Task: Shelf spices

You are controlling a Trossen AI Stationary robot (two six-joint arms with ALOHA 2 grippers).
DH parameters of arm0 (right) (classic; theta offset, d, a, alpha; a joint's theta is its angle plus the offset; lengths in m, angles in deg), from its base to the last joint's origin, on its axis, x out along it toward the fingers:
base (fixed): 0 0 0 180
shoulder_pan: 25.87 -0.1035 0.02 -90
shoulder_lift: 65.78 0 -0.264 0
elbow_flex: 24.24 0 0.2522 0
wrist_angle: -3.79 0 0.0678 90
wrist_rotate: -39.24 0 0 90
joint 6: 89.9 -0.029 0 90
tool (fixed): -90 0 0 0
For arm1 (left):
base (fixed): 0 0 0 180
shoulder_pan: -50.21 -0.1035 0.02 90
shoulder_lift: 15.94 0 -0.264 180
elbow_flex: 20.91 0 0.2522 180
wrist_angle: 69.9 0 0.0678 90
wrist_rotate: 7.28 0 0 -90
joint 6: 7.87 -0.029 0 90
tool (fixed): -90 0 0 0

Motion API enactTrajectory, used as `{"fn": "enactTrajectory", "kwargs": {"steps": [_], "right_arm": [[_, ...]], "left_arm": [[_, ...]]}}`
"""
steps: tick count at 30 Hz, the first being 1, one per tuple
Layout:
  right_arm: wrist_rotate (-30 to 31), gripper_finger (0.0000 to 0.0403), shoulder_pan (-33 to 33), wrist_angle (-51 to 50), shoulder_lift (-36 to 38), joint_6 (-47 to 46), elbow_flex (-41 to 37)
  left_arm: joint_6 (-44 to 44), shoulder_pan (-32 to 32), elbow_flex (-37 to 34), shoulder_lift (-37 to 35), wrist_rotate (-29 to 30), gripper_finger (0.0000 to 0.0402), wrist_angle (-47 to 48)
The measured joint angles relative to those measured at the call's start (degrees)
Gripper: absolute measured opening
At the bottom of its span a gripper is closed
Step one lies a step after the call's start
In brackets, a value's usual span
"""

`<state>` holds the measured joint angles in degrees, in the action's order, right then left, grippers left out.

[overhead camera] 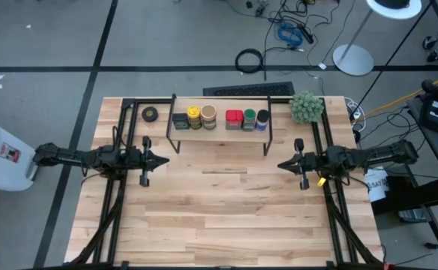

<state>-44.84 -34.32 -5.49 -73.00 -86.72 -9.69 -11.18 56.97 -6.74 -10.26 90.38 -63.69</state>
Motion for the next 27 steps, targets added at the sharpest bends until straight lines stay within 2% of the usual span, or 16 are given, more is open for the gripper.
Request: {"fn": "enactTrajectory", "kwargs": {"steps": [9, 27], "right_arm": [[0.02, 0.0000, 0.22, -4.27, 7.02, 0.70, 0.61], [-1.29, 0.0000, 0.22, -3.16, 7.04, -2.44, 0.00]], "left_arm": [[0.10, 0.00, 0.00, -3.96, 0.04, 0.0004, 4.93], [1.27, 0.00, 0.00, -4.76, -0.27, 0.0004, 5.62]]}}
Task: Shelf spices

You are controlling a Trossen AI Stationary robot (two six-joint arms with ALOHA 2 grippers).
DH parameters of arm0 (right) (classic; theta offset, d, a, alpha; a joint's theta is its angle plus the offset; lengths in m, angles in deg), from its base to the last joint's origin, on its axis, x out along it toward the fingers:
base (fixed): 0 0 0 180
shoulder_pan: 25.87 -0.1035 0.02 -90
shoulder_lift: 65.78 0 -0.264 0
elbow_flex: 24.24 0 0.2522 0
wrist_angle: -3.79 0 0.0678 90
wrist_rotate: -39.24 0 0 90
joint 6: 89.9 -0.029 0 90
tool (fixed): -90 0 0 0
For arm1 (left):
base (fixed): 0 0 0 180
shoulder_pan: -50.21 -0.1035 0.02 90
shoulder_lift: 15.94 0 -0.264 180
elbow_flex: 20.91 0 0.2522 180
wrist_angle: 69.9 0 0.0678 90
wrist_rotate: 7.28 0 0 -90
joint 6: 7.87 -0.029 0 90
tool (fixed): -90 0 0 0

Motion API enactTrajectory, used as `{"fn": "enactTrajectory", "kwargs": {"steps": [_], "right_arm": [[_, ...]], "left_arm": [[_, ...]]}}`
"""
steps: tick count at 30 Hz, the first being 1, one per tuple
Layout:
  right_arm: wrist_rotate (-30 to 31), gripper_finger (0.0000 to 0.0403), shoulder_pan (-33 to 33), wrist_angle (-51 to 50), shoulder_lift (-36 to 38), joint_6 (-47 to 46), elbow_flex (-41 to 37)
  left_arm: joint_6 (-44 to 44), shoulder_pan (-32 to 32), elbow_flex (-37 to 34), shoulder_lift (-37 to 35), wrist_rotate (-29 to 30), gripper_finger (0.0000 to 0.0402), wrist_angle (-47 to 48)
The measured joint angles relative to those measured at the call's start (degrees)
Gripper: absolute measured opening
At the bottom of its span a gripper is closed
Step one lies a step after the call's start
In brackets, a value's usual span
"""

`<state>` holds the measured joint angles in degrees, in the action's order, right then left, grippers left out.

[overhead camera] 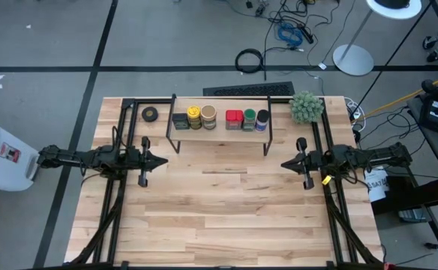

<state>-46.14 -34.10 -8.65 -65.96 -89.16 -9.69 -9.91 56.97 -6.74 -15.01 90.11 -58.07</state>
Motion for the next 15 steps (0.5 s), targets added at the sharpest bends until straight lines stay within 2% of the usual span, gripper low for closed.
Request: {"fn": "enactTrajectory", "kwargs": {"steps": [7, 15], "right_arm": [[0.03, 0.0000, 0.00, 0.11, 0.00, 1.30, 0.00], [-0.62, 0.0000, 0.00, 0.07, 0.00, 0.92, 0.00]], "left_arm": [[0.09, 0.00, 0.00, 0.00, -0.32, 0.0004, 0.13], [-0.24, 0.00, 0.00, 0.04, -4.53, 0.0004, 0.96]]}}
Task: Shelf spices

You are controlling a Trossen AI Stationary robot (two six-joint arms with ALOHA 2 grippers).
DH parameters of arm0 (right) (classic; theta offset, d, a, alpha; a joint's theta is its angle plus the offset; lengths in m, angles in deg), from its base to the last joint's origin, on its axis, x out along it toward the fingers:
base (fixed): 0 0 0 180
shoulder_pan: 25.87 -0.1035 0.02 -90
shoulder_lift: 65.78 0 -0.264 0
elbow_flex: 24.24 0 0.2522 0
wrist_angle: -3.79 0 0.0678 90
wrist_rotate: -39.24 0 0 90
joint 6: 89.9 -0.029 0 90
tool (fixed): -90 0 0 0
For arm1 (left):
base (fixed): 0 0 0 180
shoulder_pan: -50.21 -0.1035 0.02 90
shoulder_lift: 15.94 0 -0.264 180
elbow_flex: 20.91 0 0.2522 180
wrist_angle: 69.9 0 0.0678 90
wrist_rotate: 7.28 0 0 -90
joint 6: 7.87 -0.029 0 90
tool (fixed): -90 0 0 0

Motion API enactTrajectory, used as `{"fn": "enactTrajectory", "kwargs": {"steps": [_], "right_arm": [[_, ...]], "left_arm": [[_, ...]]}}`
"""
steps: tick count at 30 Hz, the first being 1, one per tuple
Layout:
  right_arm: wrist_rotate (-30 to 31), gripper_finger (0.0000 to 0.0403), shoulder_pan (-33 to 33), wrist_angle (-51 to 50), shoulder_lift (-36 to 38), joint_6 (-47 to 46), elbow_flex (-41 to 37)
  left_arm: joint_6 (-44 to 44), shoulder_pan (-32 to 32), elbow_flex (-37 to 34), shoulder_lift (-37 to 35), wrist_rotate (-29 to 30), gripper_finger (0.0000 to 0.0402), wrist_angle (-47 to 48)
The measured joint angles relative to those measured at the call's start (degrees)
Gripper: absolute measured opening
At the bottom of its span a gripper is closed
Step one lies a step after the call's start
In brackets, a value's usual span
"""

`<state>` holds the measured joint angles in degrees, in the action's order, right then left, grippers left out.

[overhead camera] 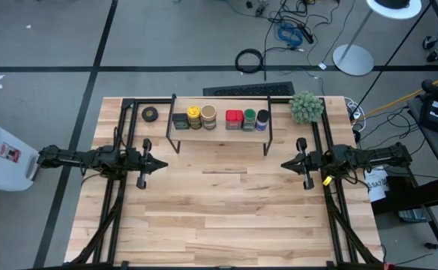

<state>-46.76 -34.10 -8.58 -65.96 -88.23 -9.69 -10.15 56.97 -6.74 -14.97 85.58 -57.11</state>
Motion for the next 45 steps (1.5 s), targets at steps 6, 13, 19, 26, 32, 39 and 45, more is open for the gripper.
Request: {"fn": "enactTrajectory", "kwargs": {"steps": [6, 13, 19, 26, 32, 39, 45], "right_arm": [[0.12, 0.0000, 0.00, 0.00, 0.00, -0.30, 0.00], [0.14, 0.0000, 0.00, 0.00, 0.00, -0.04, 0.00], [0.16, 0.0000, 0.00, 0.02, 0.00, 0.03, 0.00], [0.19, 0.0000, 0.00, 0.02, 0.00, 0.05, 0.00], [0.21, 0.0000, -0.01, 0.03, 0.00, 0.05, -0.02], [0.21, 0.0000, -0.01, 0.04, 0.00, 0.07, -0.02], [0.21, 0.0000, 0.00, 0.04, 0.00, 0.05, -0.02]], "left_arm": [[-0.24, 0.00, 0.00, 0.01, -0.38, 0.0004, 0.08], [-1.06, -0.01, 0.00, 0.02, -0.44, 0.0004, 0.13], [0.39, -0.01, 0.00, 0.02, -0.49, 0.0004, 0.15], [0.42, -0.02, -0.02, 0.02, -0.55, 0.0004, 0.06], [0.40, -0.01, -0.04, 0.02, -0.66, 0.0004, -0.11], [0.42, 0.00, -0.04, 0.02, -0.66, 0.0004, -0.14], [0.39, -0.01, -0.04, 0.02, -0.65, 0.0020, -0.16]]}}
